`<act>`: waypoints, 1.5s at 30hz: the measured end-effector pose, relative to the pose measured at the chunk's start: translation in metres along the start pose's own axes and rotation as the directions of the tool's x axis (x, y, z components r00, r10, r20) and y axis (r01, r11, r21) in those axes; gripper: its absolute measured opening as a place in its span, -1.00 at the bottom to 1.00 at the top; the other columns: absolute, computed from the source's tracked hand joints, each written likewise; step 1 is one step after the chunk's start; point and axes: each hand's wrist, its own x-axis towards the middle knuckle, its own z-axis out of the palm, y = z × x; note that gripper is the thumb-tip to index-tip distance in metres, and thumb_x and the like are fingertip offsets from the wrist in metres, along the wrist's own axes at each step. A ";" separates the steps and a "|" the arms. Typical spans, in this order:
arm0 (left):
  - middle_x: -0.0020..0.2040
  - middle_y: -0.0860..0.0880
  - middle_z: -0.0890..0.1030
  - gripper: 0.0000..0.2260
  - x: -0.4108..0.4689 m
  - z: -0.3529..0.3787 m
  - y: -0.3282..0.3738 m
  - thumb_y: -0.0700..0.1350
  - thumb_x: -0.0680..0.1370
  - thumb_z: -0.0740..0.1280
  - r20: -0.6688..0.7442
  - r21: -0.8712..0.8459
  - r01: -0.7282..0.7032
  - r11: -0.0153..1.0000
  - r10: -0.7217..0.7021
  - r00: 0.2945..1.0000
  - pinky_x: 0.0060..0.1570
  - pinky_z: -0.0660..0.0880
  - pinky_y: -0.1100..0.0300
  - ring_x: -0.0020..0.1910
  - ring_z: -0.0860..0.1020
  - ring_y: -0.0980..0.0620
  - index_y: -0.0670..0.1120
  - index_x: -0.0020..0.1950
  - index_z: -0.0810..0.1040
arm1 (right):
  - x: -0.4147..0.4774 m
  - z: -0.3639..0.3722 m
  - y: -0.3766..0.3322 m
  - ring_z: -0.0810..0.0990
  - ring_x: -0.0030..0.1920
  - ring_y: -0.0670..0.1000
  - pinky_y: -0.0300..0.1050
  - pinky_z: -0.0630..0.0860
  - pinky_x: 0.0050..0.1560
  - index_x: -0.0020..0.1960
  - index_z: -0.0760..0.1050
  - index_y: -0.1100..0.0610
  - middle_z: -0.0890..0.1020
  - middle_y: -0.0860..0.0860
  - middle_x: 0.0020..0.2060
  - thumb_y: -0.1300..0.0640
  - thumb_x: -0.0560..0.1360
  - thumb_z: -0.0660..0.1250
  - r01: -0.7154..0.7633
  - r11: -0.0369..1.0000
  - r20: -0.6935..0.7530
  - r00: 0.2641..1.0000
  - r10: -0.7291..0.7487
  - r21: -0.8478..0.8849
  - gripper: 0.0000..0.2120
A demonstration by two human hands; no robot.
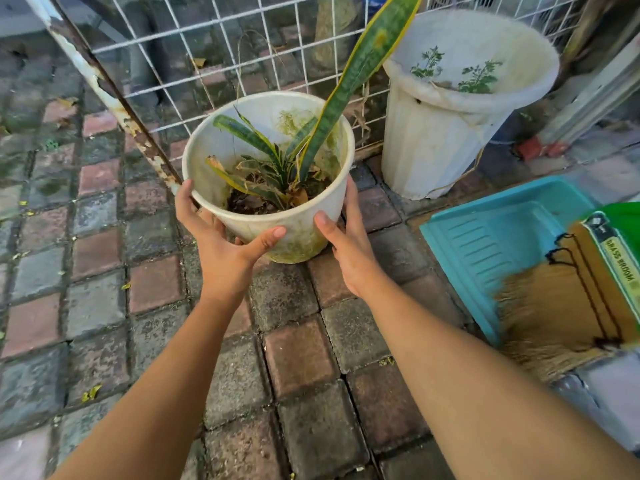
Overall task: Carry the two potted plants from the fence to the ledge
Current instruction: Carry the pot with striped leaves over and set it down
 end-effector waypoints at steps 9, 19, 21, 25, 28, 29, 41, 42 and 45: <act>0.62 -0.24 0.18 0.03 0.021 -0.010 0.021 -0.15 0.37 0.70 0.070 -0.037 -0.226 0.973 0.228 0.971 0.64 0.28 -0.31 0.65 0.33 -0.23 -0.09 0.52 -0.02 | 0.002 0.014 -0.011 0.28 0.57 0.02 0.31 0.40 0.53 0.37 0.18 -0.66 0.22 -0.09 0.51 -0.55 0.07 0.55 0.099 0.994 -0.102 0.990 -0.094 0.050 -0.04; 0.67 -0.13 0.33 0.00 0.044 -0.012 0.100 -0.17 0.40 0.67 -0.013 -0.056 -0.170 0.984 0.170 0.985 0.51 0.46 -0.02 0.59 0.44 -0.08 0.03 0.60 0.04 | 0.003 0.040 -0.096 0.37 0.57 0.01 0.25 0.47 0.48 0.34 0.29 -0.62 0.30 -0.18 0.53 -0.54 0.04 0.57 0.145 0.981 -0.063 0.988 -0.138 0.130 -0.08; 0.69 -0.22 0.28 0.05 0.055 -0.019 0.133 -0.15 0.42 0.68 0.024 -0.065 -0.156 0.986 0.158 0.987 0.57 0.41 -0.15 0.63 0.40 -0.21 -0.07 0.66 0.00 | -0.010 0.052 -0.126 0.45 0.52 -0.05 0.06 0.58 0.33 0.28 0.31 -0.66 0.36 -0.23 0.50 -0.54 0.03 0.57 0.110 0.983 -0.054 0.993 -0.103 0.146 -0.14; 0.69 -0.28 0.26 0.16 0.068 -0.032 0.210 -0.04 0.42 0.70 0.041 -0.078 -0.137 0.987 0.141 0.989 0.60 0.34 -0.31 0.65 0.36 -0.31 -0.20 0.69 -0.10 | -0.040 0.071 -0.207 0.45 0.51 -0.09 -0.06 0.60 0.25 0.26 0.29 -0.67 0.35 -0.30 0.52 -0.55 0.01 0.56 0.093 0.992 -0.068 0.994 -0.087 0.081 -0.13; 0.69 -0.34 0.21 0.17 0.066 -0.037 0.280 -0.02 0.40 0.70 -0.016 -0.094 -0.084 0.992 0.082 0.996 0.58 0.41 -0.21 0.64 0.36 -0.32 -0.20 0.68 -0.10 | -0.057 0.086 -0.274 0.42 0.54 -0.05 0.03 0.59 0.34 0.34 0.28 -0.58 0.31 -0.22 0.57 -0.53 0.00 0.58 0.115 0.989 -0.036 0.993 -0.112 0.093 -0.04; 0.68 -0.33 0.23 0.15 0.065 -0.038 0.306 -0.04 0.40 0.70 -0.032 -0.095 -0.073 0.993 0.071 0.997 0.58 0.39 -0.26 0.64 0.37 -0.31 -0.18 0.68 -0.07 | -0.064 0.091 -0.297 0.43 0.54 -0.04 0.04 0.60 0.33 0.35 0.29 -0.55 0.33 -0.21 0.56 -0.52 0.01 0.59 0.121 0.988 -0.021 0.993 -0.119 0.097 -0.04; 0.65 -0.21 0.36 0.02 0.081 -0.095 0.681 -0.13 0.39 0.69 -0.198 -0.061 -0.034 0.998 0.021 0.980 0.42 0.57 -0.15 0.59 0.47 -0.16 0.15 0.65 0.10 | -0.168 0.193 -0.629 0.39 0.57 -0.06 0.29 0.44 0.51 0.39 0.31 -0.55 0.41 -0.22 0.51 -0.54 0.16 0.53 0.130 0.988 0.080 0.987 -0.137 0.085 -0.15; 0.64 -0.24 0.36 0.03 0.083 -0.103 0.711 -0.13 0.41 0.69 -0.202 -0.068 -0.038 0.997 0.023 0.979 0.40 0.59 -0.07 0.58 0.48 -0.15 0.10 0.67 0.07 | -0.180 0.202 -0.654 0.41 0.55 -0.09 0.29 0.46 0.50 0.39 0.31 -0.54 0.42 -0.24 0.51 -0.52 0.18 0.53 0.134 0.988 0.108 0.984 -0.143 0.083 -0.17; 0.65 -0.19 0.38 0.04 0.080 -0.123 0.793 -0.09 0.42 0.70 -0.237 -0.077 -0.030 0.997 0.011 0.971 0.36 0.60 0.05 0.58 0.48 -0.17 0.11 0.68 0.08 | -0.214 0.225 -0.721 0.44 0.54 -0.06 0.24 0.52 0.46 0.42 0.31 -0.50 0.40 -0.16 0.55 -0.45 0.24 0.55 0.146 0.988 0.169 0.974 -0.153 0.050 -0.19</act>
